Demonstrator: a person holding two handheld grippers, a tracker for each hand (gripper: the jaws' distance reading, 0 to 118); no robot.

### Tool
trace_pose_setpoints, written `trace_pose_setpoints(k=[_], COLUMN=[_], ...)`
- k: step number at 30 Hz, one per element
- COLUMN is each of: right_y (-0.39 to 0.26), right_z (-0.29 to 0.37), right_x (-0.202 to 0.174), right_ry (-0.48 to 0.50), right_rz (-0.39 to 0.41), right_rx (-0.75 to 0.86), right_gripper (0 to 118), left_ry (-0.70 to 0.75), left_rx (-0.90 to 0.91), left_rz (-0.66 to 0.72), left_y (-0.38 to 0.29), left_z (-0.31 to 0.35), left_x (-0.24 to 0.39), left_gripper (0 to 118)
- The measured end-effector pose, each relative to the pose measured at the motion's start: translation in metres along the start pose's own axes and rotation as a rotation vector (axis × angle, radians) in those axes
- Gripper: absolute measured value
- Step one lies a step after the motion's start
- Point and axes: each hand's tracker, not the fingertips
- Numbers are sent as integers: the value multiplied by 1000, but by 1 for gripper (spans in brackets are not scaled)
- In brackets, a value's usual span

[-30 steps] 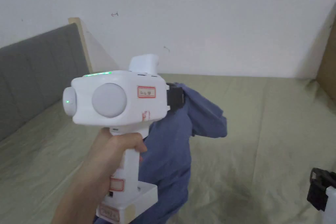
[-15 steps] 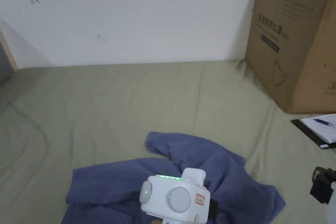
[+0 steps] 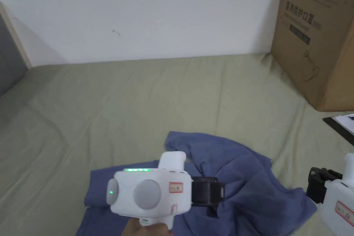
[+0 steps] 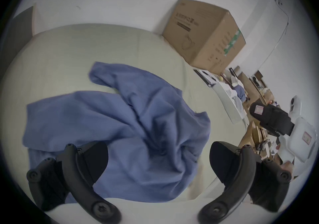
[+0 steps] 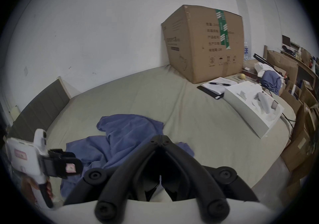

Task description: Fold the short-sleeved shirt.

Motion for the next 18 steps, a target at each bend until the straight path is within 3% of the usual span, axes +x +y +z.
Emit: trace_pose_setpoints(k=[2,3,4,5,6,7,11,13,18], right_y=[0,0,-1,-2,-4,-5,-15,-19,-18], right_z=[-4,-8,-11,-16,-20,-23,-42,-51,-77], right_x=[-13,-21,-26,-33,-41,-47,-71,-86,-106], right_ry=[41,56,68,84,100,114,125,128,188], right_rz=[28,44,58,72,84,96,198,259,236], right_rx=[-8,-15,-24,-37,-49,-59,-106,-122,-156], right_gripper=[0,0,0,0,0,0,0,0,0], left_ry=[65,106,151,206,251,271,174,247,283], left_rx=[38,60,66,65,57,42,1,-16,-2], left_rz=[6,3,3,6,23,54,225,248,312], left_y=[0,0,-2,-4,-6,-9,-27,-32,-18], left_z=[25,32,40,46,49,48,52,49,39], left_x=[-20,-30,-40,-53,-66,-78,-132,-148,-183], left_gripper=[109,96,74,39,13,0,0,0,0])
